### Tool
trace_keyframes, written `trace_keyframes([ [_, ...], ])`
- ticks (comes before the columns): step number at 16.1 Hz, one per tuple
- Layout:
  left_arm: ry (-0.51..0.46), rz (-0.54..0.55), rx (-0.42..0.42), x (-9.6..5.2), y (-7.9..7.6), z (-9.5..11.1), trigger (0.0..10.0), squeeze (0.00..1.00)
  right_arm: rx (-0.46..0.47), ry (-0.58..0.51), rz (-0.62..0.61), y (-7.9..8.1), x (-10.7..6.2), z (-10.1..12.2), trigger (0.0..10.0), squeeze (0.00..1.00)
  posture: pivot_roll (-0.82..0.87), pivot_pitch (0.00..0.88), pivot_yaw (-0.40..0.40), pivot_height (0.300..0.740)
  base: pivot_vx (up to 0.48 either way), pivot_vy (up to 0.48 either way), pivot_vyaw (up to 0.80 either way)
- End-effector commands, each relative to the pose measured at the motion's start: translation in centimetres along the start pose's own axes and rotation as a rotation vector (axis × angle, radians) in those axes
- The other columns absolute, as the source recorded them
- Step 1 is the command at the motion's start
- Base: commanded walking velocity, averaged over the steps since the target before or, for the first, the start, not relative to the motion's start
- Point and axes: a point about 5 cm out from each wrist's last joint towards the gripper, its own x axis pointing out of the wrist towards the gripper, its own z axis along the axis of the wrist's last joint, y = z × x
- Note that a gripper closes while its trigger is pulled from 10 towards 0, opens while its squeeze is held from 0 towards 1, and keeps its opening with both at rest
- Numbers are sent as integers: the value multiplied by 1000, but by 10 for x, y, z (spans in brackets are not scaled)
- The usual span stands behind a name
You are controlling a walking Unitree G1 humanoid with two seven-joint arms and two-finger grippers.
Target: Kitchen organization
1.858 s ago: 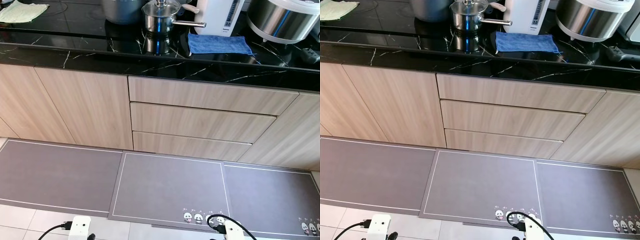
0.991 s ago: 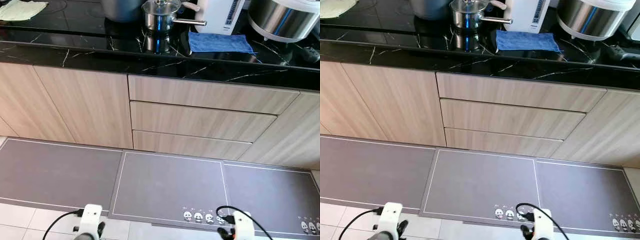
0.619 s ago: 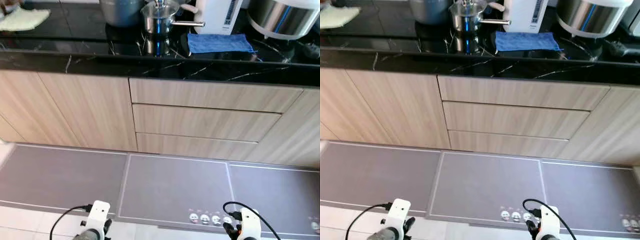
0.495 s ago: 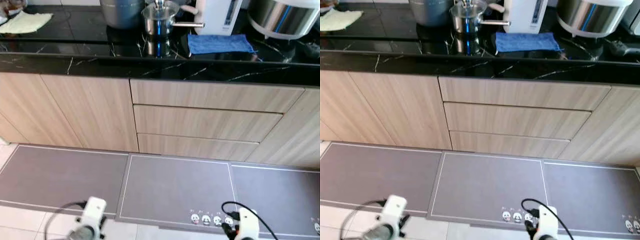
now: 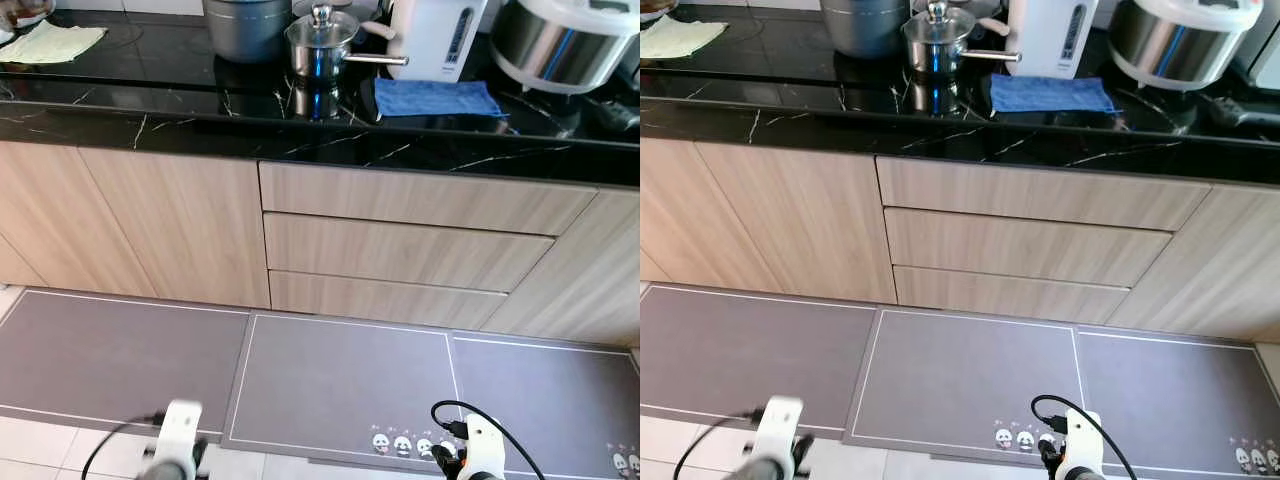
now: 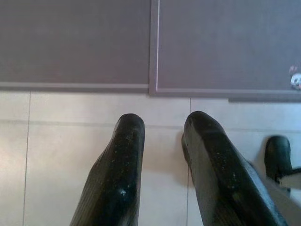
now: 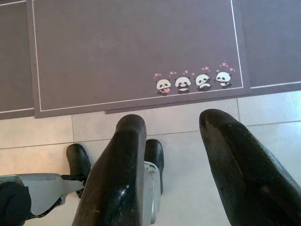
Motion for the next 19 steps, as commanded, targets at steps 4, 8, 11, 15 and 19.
trace_keyframes([
  [4,58,38,-22,-6,10,-18,10000,0,-13,11,31,7,0,-6,10000,0,62,51,-55,740,0,0,0],
  [8,72,32,35,-7,16,-19,10000,0,-16,51,16,-3,-6,-24,10000,0,18,73,-41,740,0,0,0],
  [11,59,13,72,-6,19,-16,10000,0,-9,61,12,-10,-13,-39,10000,0,8,90,-32,740,0,0,0],
  [15,112,12,74,-13,27,-33,10000,0,6,103,-36,-21,-22,-58,10000,0,-10,96,-23,740,0,0,0],
  [19,165,50,8,-21,32,-51,10000,0,34,93,-30,-17,-20,-57,10000,0,-3,84,-35,740,0,0,0],
])
